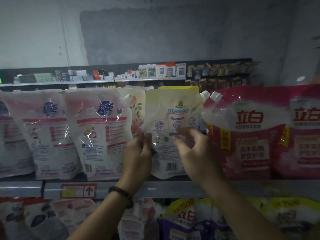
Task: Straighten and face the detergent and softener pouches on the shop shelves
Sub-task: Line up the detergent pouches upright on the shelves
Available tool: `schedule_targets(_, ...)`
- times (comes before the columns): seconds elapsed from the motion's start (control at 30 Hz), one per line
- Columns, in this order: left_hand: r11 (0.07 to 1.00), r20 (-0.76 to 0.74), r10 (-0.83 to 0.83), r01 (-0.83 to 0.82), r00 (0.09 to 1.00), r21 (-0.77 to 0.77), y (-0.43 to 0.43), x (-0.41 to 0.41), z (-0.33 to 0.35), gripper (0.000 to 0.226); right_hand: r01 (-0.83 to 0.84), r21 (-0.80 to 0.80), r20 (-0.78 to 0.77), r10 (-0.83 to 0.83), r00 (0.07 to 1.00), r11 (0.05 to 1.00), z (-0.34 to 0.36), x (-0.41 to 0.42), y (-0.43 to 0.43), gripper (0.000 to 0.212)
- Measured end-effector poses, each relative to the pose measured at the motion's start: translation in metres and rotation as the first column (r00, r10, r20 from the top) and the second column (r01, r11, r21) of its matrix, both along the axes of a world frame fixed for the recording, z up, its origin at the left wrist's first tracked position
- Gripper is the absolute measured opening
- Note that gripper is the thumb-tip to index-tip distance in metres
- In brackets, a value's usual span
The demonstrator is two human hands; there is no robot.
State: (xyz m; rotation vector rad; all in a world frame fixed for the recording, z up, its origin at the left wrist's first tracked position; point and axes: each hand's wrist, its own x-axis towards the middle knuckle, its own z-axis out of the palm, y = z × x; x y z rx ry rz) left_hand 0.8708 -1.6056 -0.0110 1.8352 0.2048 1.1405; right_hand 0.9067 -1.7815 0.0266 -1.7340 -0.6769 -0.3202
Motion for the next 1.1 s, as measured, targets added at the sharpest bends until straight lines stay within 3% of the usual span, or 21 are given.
schedule_targets(0.23,0.993,-0.010,0.064,-0.063,0.998,0.096,0.001,0.004,0.013,0.036,0.025,-0.045,0.012,-0.025,1.000,0.999,0.003,-0.003,0.006,0.040)
schedule_targets(0.47,0.973,0.115,0.027,-0.052,0.993,0.225,-0.013,0.005,0.015,0.028,0.138,-0.007,0.111,-0.137,0.984,0.990,0.019,-0.005,0.019,0.029)
schedule_targets(0.57,0.967,0.146,0.014,-0.051,0.989,0.249,-0.022,0.005,0.016,0.023,0.189,-0.047,0.135,-0.181,0.974,0.981,0.032,-0.009,0.025,0.041)
schedule_targets(0.67,0.957,0.164,0.037,-0.082,0.986,0.278,-0.033,0.001,0.018,0.032,0.214,-0.106,0.117,-0.202,0.972,0.971,0.041,-0.011,0.027,0.056)
schedule_targets(0.9,0.952,0.221,0.030,-0.095,0.975,0.292,-0.046,-0.003,0.013,0.021,0.310,-0.205,0.217,-0.266,0.939,0.928,0.061,-0.011,0.029,0.067)
schedule_targets(1.1,0.926,0.260,0.020,-0.116,0.965,0.359,-0.056,-0.007,0.014,0.029,0.407,-0.195,0.324,-0.332,0.886,0.892,0.065,-0.011,0.030,0.038)
